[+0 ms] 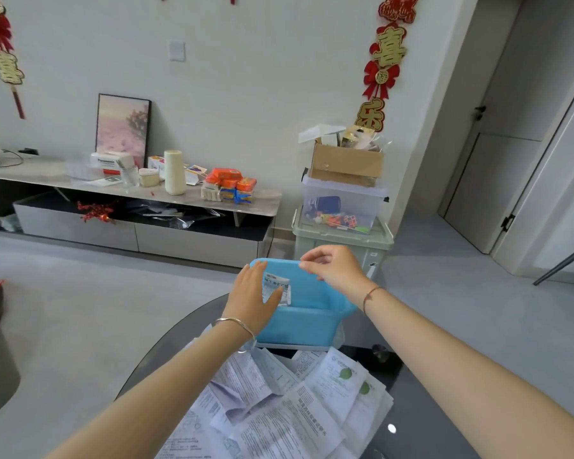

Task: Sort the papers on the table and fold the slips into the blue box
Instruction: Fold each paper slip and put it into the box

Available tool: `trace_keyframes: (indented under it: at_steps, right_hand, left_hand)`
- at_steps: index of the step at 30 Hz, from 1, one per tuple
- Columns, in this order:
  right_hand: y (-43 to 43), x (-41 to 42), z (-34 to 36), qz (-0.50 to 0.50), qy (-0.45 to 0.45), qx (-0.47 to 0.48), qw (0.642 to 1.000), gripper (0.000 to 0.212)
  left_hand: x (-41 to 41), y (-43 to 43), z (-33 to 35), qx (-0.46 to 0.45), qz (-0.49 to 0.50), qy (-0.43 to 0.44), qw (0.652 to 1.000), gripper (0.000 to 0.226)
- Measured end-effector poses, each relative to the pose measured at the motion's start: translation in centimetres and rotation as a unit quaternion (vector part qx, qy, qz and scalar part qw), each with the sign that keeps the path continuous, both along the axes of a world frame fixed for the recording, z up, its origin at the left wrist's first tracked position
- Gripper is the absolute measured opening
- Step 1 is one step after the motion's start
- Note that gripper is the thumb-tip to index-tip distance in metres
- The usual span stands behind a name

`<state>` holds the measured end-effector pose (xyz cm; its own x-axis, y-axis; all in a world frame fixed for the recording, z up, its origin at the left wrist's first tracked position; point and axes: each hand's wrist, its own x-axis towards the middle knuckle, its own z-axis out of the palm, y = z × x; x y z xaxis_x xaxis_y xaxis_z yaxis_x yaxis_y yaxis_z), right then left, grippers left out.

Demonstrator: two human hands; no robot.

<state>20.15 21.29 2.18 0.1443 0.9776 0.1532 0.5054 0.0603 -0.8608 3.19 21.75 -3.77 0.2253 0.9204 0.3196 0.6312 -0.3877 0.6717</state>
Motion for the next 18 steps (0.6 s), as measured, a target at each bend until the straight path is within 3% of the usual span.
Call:
trace_keyframes:
  at_steps: [4, 7, 10, 15, 18]
  right_hand:
    - [-6.0, 1.6, -0.1, -0.011, 0.002, 0.11, 0.994, 0.005]
    - [-10.1, 3.2, -3.0, -0.041, -0.015, 0.073, 0.996, 0.005]
    - [-13.1, 4.7, -6.9, -0.063, -0.062, -0.001, 0.996, 0.013]
    - [-15.7, 5.8, -10.9, -0.113, -0.114, -0.019, 0.987, 0.014]
    - [-16.0, 5.6, -12.0, -0.144, -0.137, -0.039, 0.979, 0.016]
  left_hand:
    - [1.4, -3.2, 0.6, 0.035, -0.045, -0.009, 0.998, 0.058]
    - [2.5, -6.1, 0.1, 0.049, -0.091, 0.0, 0.995, 0.053]
    - [3.2, -8.9, -1.1, -0.002, -0.125, 0.014, 0.992, 0.052]
    - [3.8, -11.9, -4.0, 0.014, -0.15, 0.188, 0.97, 0.059]
    - [4.2, -12.9, -5.4, -0.045, -0.153, 0.243, 0.957, 0.073]
